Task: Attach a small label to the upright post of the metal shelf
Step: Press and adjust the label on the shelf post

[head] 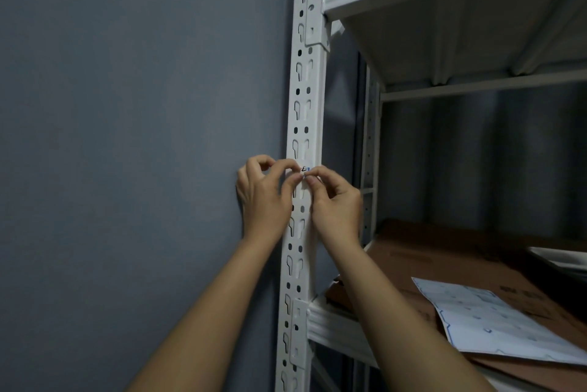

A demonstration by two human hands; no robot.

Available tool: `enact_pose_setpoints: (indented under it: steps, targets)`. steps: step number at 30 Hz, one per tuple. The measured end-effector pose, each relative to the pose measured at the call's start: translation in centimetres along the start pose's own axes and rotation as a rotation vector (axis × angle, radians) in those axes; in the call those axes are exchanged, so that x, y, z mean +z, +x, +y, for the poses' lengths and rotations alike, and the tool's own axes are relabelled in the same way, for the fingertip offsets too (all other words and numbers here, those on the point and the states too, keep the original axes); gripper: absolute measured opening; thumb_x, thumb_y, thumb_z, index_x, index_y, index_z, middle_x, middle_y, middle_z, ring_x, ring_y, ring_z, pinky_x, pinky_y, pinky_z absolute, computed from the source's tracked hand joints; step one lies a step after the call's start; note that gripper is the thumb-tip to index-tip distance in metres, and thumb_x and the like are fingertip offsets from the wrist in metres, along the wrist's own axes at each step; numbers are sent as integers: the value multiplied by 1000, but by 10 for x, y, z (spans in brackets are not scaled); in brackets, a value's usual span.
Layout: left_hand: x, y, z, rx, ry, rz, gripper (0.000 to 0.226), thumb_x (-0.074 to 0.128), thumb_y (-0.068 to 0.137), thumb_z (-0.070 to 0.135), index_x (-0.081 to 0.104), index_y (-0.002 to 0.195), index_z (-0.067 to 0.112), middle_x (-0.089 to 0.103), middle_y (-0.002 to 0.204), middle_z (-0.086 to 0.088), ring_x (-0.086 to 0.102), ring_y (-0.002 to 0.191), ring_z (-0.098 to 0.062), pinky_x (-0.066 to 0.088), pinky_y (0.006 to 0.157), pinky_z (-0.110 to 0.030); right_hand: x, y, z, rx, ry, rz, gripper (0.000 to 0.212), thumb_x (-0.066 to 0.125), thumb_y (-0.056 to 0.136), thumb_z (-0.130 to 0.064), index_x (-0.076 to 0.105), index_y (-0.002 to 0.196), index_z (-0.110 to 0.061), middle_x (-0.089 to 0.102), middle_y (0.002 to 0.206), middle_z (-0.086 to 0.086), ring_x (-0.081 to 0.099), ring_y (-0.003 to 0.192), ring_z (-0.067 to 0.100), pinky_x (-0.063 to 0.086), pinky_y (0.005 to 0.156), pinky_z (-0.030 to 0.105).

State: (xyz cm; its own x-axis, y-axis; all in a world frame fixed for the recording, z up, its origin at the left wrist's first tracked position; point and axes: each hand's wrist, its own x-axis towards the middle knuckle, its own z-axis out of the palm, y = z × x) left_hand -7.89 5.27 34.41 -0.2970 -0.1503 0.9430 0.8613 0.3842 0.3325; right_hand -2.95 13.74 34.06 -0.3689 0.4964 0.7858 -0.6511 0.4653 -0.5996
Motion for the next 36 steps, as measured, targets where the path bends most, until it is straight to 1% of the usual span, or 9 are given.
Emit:
enact_pose_setpoints:
  steps: [5,8,12,16,19,24,27,31,36]
  targets:
    - [5,-1,0,-16,2,-32,8,60,89,26,66,94,25,35,96,6,29,94,-10,25,84,-24,1,0,3,-4,12,9,17,66,85,-15,71,77,-30,71,83,-12,68,84,9,53,86,44]
    - [5,-3,2,-47,8,-40,8,60,89,26,65,94,23,37,95,5,34,94,-15,25,84,-23,0,0,3,-4,15,6,16,67,85,-16,71,78,-30,72,86,-13,67,87,7,53,87,43]
    - [2,-6,8,-85,15,38,6,65,85,27,65,90,24,37,97,4,40,95,-21,22,81,-20,-3,-1,-3,23,4,-15,23,68,86,-16,69,72,-35,71,82,-16,67,86,5,54,87,41]
    - [4,-9,6,-24,64,78,11,66,86,27,67,97,26,46,105,-4,42,97,-23,30,84,-28,-4,-1,-6,37,6,-34,22,68,86,-15,71,73,-33,71,82,-15,67,84,5,55,86,41]
    - [8,-9,3,-23,77,83,10,65,87,26,67,96,24,48,106,-7,39,97,-22,30,84,-30,-3,0,-7,38,10,-33,21,67,85,-14,71,74,-32,71,81,-13,68,84,8,55,85,43]
    - [8,-5,2,-18,85,20,7,63,87,24,65,93,21,46,103,-8,40,98,-27,26,83,-29,-2,0,-4,40,11,-17,24,67,85,-15,69,72,-35,71,81,-14,67,82,9,54,84,45]
    - [4,-3,1,2,116,-21,6,62,88,25,64,89,20,44,102,-7,40,98,-27,26,81,-30,0,-1,-4,44,14,-14,20,67,85,-16,70,75,-34,71,83,-13,67,80,10,54,82,46]
    - [4,-5,1,22,129,31,9,61,87,29,63,93,22,44,106,-8,40,97,-27,29,83,-31,-2,-1,-6,63,13,-22,17,68,85,-17,71,77,-32,71,79,-10,59,66,7,53,72,40]
    - [13,-10,-3,32,111,100,19,51,88,34,64,96,23,46,106,-9,34,96,-21,30,82,-33,-2,-2,-7,75,34,-7,25,69,85,-15,70,71,-37,72,83,-10,64,74,8,55,79,42]
